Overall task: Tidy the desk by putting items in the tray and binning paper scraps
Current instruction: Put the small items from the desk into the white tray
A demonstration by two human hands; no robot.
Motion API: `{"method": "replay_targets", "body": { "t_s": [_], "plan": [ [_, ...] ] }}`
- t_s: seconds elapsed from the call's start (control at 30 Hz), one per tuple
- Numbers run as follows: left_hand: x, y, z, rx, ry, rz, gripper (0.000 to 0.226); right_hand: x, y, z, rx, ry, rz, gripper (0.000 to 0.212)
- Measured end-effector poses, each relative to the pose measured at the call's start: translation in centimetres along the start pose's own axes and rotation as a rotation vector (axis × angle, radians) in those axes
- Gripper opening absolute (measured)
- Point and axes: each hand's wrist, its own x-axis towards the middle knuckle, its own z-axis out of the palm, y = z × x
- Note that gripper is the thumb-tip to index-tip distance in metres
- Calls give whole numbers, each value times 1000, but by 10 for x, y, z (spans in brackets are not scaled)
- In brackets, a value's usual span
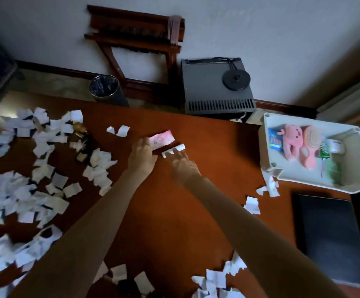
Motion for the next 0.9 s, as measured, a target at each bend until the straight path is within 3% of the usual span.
{"method": "replay_targets", "body": {
  "t_s": [0.13, 0.27, 0.4, 0.63, 0.9],
  "plan": [
    [30, -14, 5, 85, -64, 81, 72, 24, -4, -10, -29, 9, 76, 61],
    [44, -16, 14, 105, -21, 133, 50, 38, 7, -17, -35, 87, 135, 55],
    [46, -19, 20, 17, 36, 93, 34, 48, 11, -12, -82, 65, 148, 41],
    [22, -20, 19, -127, 51, 18, 38, 30, 24, -3, 108, 78, 252, 25],
    [-26, 51, -6, -183, 95, 126, 45, -48, 66, -34, 261, 434, 390, 25]
  ]
}}
